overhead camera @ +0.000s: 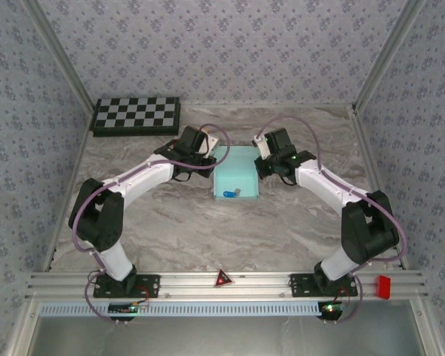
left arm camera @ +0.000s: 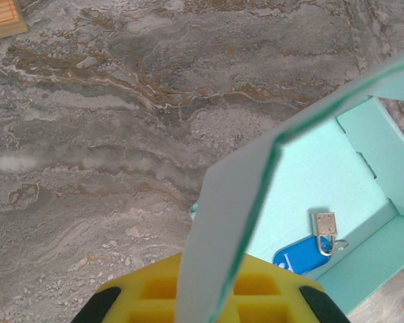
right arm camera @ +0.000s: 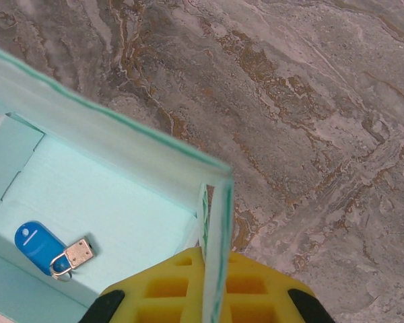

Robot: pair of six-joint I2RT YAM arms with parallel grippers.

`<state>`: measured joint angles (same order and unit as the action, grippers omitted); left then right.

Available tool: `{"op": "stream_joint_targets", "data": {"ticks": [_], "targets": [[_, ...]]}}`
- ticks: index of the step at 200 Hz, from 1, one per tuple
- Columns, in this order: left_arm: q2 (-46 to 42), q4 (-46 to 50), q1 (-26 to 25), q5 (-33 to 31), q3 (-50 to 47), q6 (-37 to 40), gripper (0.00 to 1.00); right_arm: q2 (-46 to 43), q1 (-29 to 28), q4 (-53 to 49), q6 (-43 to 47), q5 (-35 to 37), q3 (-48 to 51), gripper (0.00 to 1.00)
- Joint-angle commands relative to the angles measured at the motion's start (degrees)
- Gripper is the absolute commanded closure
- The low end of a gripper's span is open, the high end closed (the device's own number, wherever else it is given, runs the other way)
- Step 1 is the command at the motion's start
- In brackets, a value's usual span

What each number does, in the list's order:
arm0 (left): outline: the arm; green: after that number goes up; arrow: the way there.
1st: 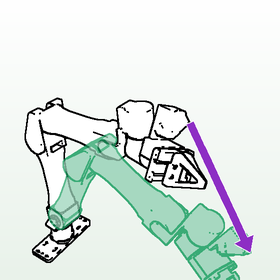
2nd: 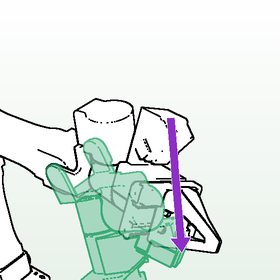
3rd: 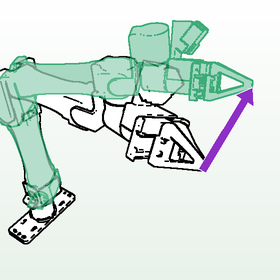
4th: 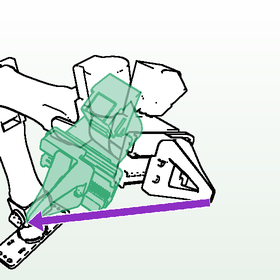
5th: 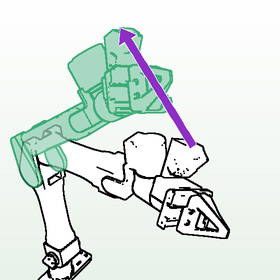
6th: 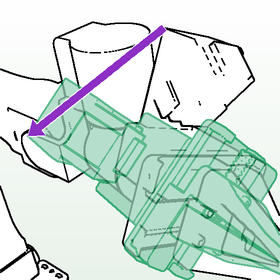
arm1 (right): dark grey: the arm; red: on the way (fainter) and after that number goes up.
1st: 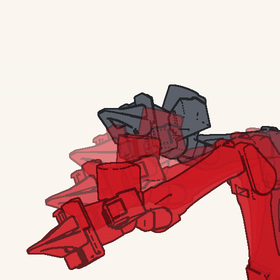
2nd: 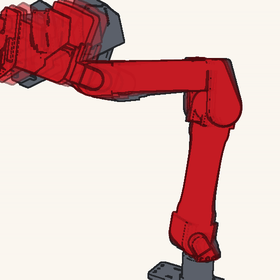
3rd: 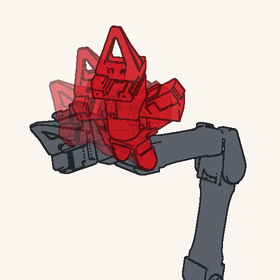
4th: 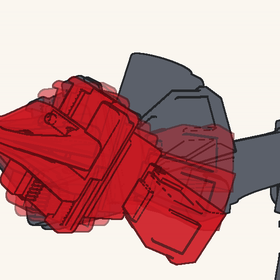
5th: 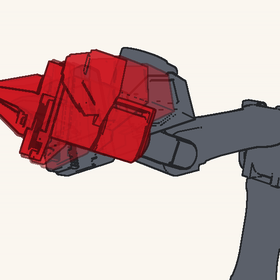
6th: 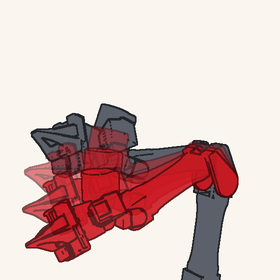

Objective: Fold the paper box

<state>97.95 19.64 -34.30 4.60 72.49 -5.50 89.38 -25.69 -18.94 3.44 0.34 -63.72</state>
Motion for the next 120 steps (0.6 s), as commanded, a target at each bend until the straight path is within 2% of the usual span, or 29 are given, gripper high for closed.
{"op": "stream_joint_targets", "data": {"ticks": [1, 64, 120], "targets": [[0.2, -2.4, -0.4, -2.0, 2.0, -2.3, 0.94, 1.0, -0.8, 1.1, -1.2, 2.1, -2.2, 0.97], [-0.1, -7.5, -0.3, -6.4, 1.2, -6.1, 0.97, 2.9, -2.9, 5.8, -3.4, 7.0, -2.7, 0.99], [1.4, -12.1, -0.4, -7.2, -0.1, -9.1, 0.97, 7.1, -3.2, 6.3, -4.5, 9.4, -7.1, 0.97]]}}
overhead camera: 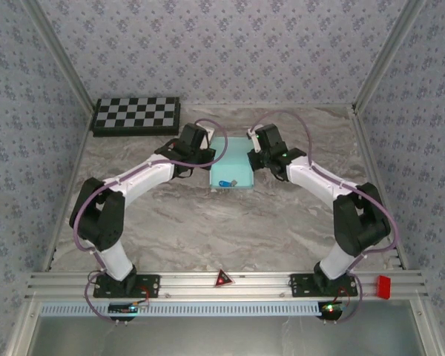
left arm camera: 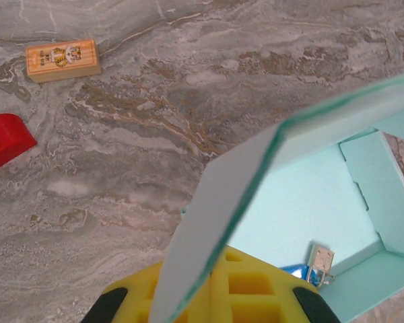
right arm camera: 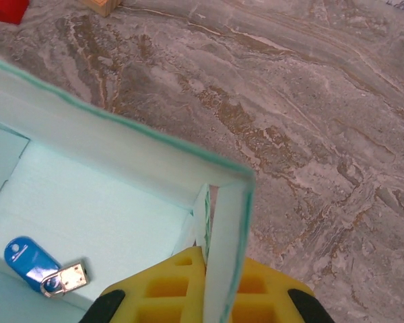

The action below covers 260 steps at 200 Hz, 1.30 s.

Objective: Fold the paper box

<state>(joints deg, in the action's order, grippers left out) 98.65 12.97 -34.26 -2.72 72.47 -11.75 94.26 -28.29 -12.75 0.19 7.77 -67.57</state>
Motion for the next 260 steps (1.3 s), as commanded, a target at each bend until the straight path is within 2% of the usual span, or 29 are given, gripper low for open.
{"op": "stream_joint_targets", "data": {"ticks": [1, 87, 169, 260], "targets": [[0.8, -5.5, -0.4, 0.0, -0.2, -2.9, 0.97, 2.3, -0.6, 0.1, -1.2, 2.0, -3.2, 0.97], [1.5, -8.7, -0.4, -0.3, -2.0, -5.3, 0.96, 5.4, -1.6, 1.4, -4.6, 4.9, -4.6, 0.96], [2.5, -9.5, -0.4, 0.2, -1.8, -7.1, 0.86, 5.4, -2.3, 2.7, -6.8, 5.8, -3.4, 0.89], [2.7, -9.5, -0.4, -0.4, -2.5, -7.4, 0.90, 6.2, -3.2, 3.3, -8.3, 7.2, -3.2, 0.84]]}}
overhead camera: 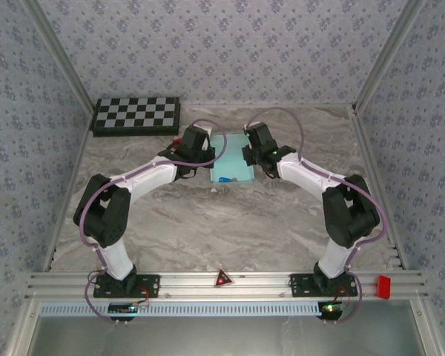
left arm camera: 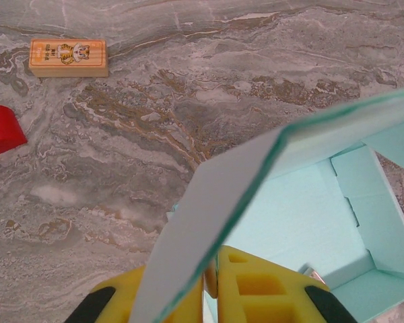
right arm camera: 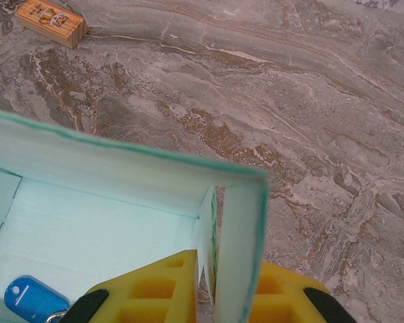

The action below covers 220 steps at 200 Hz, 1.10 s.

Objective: Fold the paper box

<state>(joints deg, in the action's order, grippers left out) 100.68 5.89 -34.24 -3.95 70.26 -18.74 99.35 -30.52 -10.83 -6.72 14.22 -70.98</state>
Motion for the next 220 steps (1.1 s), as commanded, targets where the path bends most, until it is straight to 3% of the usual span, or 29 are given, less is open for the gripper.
{"op": "stream_joint_targets", "data": {"ticks": [1, 55, 220], "targets": [[0.7, -2.4, -0.4, 0.8, -0.3, -0.4, 0.90, 1.1, -0.9, 1.3, -1.4, 0.8, 0.2, 0.84], [0.7, -3.1, -0.4, -0.1, -1.4, -0.6, 0.97, 0.9, -1.2, 2.2, -2.9, 1.6, 1.1, 0.84], [0.3, -6.9, -0.4, 1.1, -4.1, -1.8, 0.98, -0.9, -2.6, 7.4, -12.1, 6.7, 7.6, 0.89]]}}
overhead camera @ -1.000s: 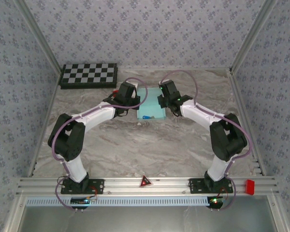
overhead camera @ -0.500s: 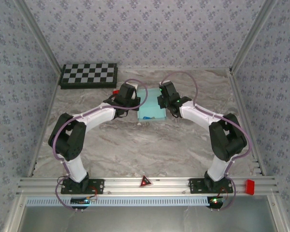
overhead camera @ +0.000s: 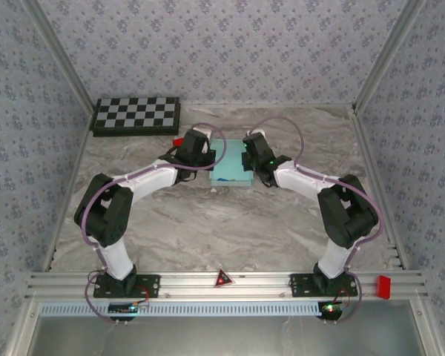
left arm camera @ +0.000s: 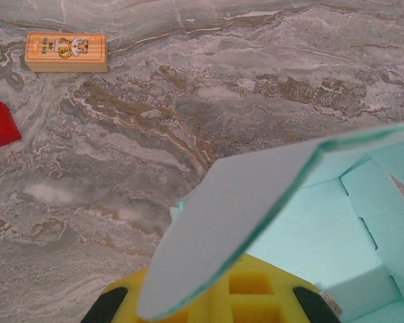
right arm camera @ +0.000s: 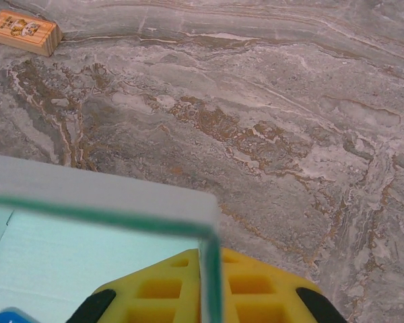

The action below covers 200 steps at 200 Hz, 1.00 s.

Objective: Fold the paper box

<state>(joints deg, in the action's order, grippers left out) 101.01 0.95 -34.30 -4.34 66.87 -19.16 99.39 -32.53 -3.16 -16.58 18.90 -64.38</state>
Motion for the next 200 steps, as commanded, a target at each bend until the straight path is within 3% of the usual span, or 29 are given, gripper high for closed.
{"op": "stream_joint_targets", "data": {"ticks": [1, 200], "targets": [[0.0, -2.0, -0.4, 1.5, -0.7, -1.4, 0.98, -1.0, -0.5, -0.3, -2.3, 2.0, 1.0, 0.88], [-1.3, -4.8, -0.4, 2.4, -3.8, -2.2, 0.98, 1.3, -2.8, -2.5, -3.3, 5.1, -1.7, 0.82]]}}
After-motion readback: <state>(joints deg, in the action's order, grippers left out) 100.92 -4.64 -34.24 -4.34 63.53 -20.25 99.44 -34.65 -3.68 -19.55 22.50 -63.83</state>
